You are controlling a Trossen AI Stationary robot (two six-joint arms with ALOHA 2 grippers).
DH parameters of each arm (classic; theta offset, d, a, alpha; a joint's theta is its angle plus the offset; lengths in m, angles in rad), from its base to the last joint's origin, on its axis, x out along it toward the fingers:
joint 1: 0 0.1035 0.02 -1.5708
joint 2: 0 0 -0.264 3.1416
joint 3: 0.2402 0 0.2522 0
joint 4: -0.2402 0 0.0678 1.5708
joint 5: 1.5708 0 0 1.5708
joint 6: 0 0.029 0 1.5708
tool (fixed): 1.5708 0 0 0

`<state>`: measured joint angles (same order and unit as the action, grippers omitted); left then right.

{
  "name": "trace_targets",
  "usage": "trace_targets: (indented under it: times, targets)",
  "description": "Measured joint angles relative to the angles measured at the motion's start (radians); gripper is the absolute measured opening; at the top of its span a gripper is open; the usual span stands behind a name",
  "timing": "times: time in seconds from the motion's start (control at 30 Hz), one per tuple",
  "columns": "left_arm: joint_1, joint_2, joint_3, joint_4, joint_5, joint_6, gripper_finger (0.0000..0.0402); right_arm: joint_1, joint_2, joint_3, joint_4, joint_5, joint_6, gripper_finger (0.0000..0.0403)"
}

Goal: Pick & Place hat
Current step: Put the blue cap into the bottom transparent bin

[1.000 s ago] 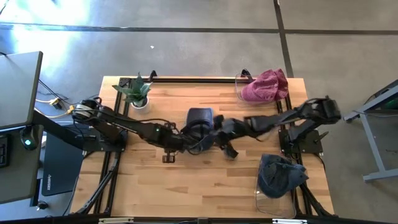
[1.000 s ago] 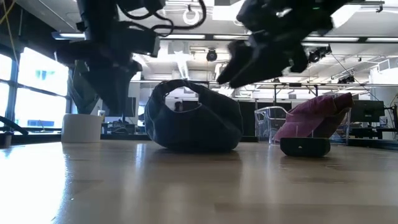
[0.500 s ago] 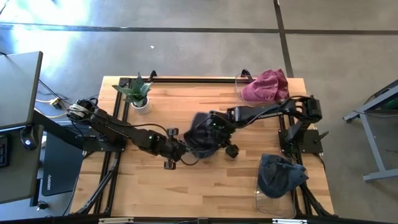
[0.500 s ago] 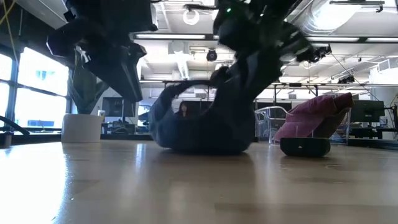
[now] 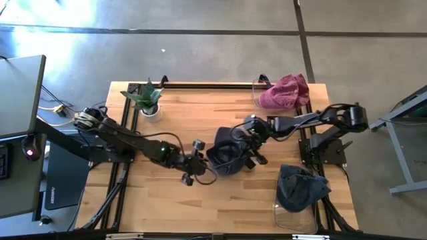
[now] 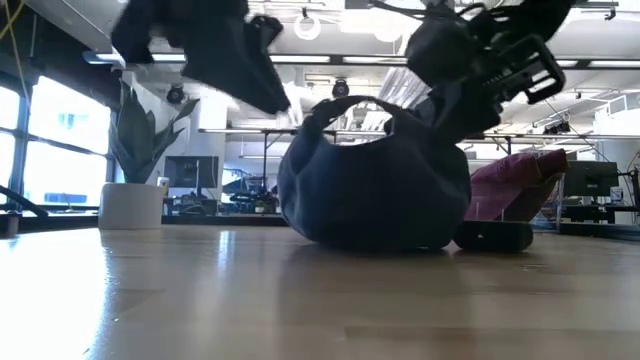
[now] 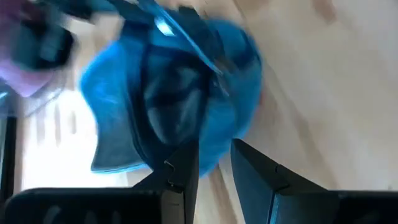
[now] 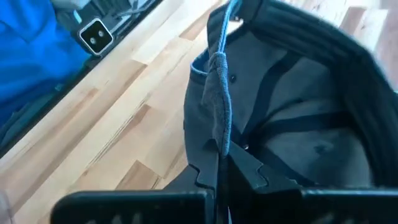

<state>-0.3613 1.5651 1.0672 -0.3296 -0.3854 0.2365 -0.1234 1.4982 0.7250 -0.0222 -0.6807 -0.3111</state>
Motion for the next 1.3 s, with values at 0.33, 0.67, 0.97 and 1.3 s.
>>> trace_targets:
  times: [0.33, 0.67, 0.97, 1.3]
  targets:
    - [0.136, 0.076, 0.0, 0.15, 0.202, 0.149, 0.0203, 0.0, -0.149, -0.153, 0.119, 0.02, 0.065, 0.0008]
    - [0.149, 0.187, -0.003, 0.186, 0.305, 0.159, 0.0194, 0.001, -0.164, -0.171, 0.107, 0.103, 0.096, 0.0025]
    - [0.082, 0.152, 0.0, 0.182, 0.17, -0.15, 0.0015, 0.009, -0.166, -0.171, 0.072, 0.246, 0.197, 0.002]
    - [0.108, 0.143, 0.0, 0.182, 0.131, -0.582, 0.0029, 0.022, -0.198, -0.169, -0.017, 0.701, 0.301, 0.0092]
